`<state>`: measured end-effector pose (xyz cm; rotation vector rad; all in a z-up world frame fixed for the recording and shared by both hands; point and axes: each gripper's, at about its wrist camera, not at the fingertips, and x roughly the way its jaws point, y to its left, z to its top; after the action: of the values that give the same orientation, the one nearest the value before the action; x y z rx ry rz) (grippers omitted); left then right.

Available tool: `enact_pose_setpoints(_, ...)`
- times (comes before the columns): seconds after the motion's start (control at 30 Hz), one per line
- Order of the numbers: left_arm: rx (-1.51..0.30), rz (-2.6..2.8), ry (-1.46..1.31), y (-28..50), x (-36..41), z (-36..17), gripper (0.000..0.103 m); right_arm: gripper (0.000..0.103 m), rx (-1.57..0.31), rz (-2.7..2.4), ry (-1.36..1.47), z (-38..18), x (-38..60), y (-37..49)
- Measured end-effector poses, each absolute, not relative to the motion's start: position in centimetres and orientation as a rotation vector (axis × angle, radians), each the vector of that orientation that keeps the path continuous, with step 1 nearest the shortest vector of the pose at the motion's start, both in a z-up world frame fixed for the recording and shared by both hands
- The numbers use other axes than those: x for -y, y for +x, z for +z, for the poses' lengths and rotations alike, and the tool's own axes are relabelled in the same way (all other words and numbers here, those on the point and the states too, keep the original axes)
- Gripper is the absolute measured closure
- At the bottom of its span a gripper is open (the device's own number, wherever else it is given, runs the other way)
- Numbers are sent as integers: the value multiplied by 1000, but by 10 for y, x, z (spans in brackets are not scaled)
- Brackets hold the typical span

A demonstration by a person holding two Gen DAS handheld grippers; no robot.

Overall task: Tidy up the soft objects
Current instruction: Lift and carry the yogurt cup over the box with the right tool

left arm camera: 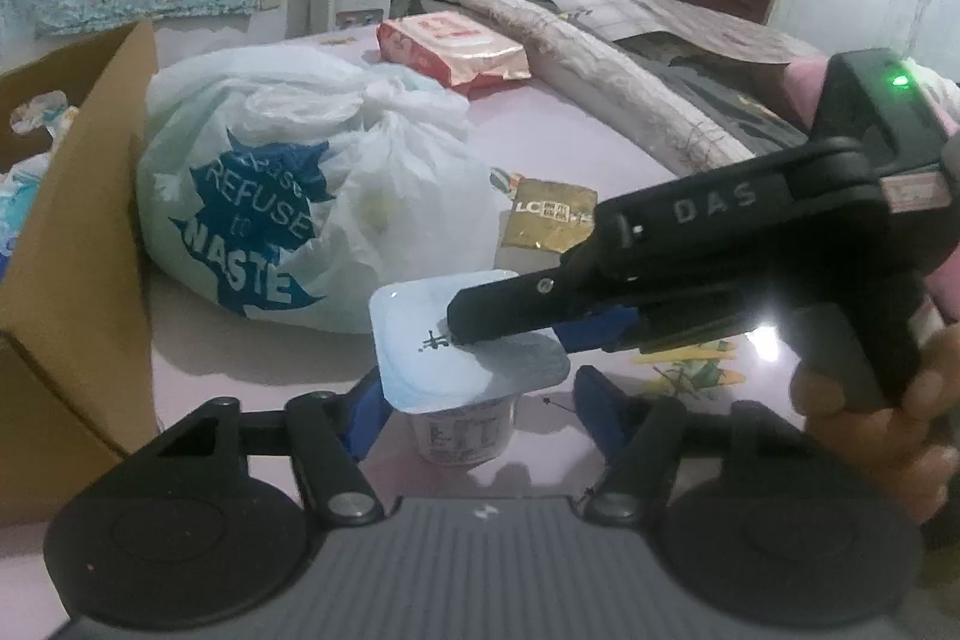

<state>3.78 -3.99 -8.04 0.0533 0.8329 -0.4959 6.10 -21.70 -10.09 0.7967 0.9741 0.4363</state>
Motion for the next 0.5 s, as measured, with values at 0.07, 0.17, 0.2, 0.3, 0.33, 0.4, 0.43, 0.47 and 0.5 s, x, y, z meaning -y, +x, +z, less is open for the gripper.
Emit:
enact_pose_setpoints(0.07,-830,-478,43,41,40,-83,45,70,-970,432,791,-100,218,60)
enact_pose_setpoints(0.17,-826,-469,28,41,41,-83,49,71,-963,428,769,-96,216,60)
enact_pose_setpoints(0.2,-821,-453,38,39,41,-83,57,73,-958,420,753,-94,216,60)
enact_pose_setpoints(0.3,-824,-459,13,37,37,-81,58,73,-968,418,736,-88,214,59)
enact_pose_setpoints(0.33,-830,-462,-7,37,35,-81,58,73,-969,417,722,-86,213,58)
enact_pose_setpoints(0.4,-836,-465,-32,34,31,-78,58,73,-974,416,710,-80,210,56)
enact_pose_setpoints(0.43,-828,-463,-34,31,30,-73,58,73,-970,420,707,-75,208,54)
enact_pose_setpoints(0.47,-813,-460,-30,27,29,-68,58,73,-958,434,702,-69,207,53)
enact_pose_setpoints(0.5,-796,-458,-29,24,27,-63,58,73,-939,460,696,-61,204,52)
